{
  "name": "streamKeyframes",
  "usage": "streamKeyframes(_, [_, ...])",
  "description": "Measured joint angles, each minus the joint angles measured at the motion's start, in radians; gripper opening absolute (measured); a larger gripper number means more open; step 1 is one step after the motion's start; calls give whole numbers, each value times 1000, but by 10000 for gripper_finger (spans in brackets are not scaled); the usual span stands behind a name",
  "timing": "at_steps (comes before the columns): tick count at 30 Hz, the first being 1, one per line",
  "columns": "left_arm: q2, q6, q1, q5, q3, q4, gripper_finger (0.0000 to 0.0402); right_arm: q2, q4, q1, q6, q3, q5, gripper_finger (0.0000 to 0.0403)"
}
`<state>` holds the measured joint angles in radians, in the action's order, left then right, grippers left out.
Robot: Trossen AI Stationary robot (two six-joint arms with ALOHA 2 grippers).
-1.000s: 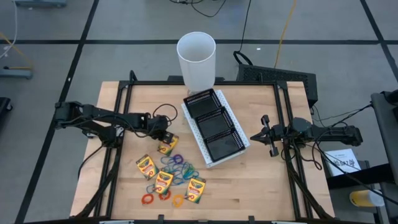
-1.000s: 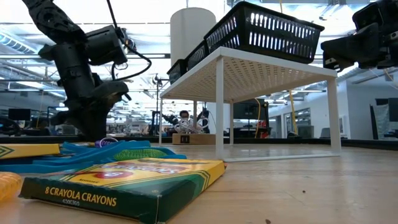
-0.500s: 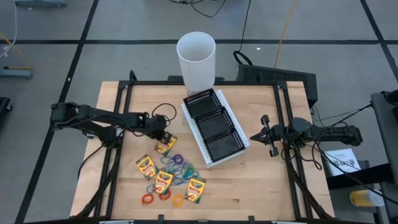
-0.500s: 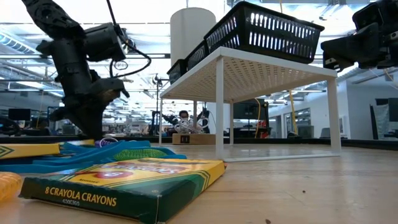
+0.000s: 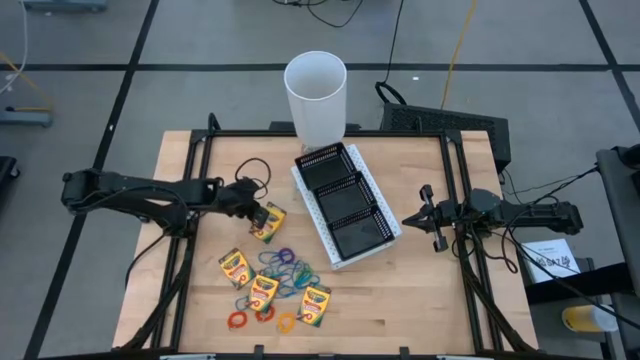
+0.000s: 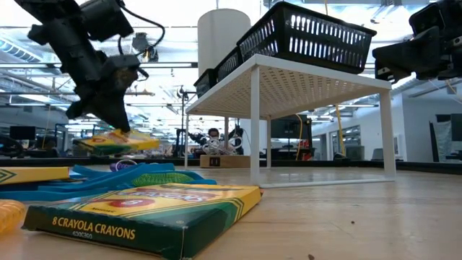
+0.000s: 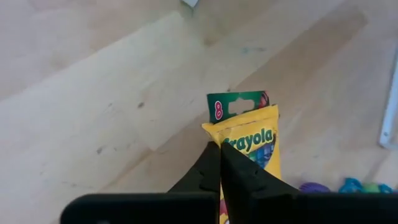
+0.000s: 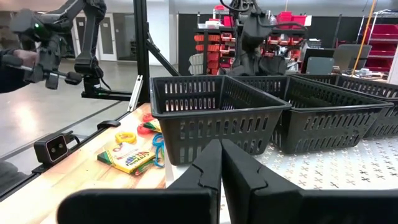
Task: Pick & Place Office Desk Supplies
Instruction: Put the crayon box into the top black bin on the shelf
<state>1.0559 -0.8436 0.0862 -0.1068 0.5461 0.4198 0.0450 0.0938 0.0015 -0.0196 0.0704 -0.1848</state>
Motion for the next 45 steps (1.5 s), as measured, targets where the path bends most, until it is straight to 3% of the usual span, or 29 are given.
streamKeyframes(16, [-367,88,-50,-35,1,-19,1,0,0,0,0,0,0,0])
streamKeyframes(24, [-403,198,-58,-35,2,-235,1,0,0,0,0,0,0,0])
streamKeyframes(28, [-369,234,-51,-56,57,-215,1,0,0,0,0,0,0,0])
streamKeyframes(32, [-290,277,-50,-108,194,-111,1,0,0,0,0,0,0,0])
streamKeyframes(45, [147,606,51,-142,714,112,1,0,0,0,0,0,0,0])
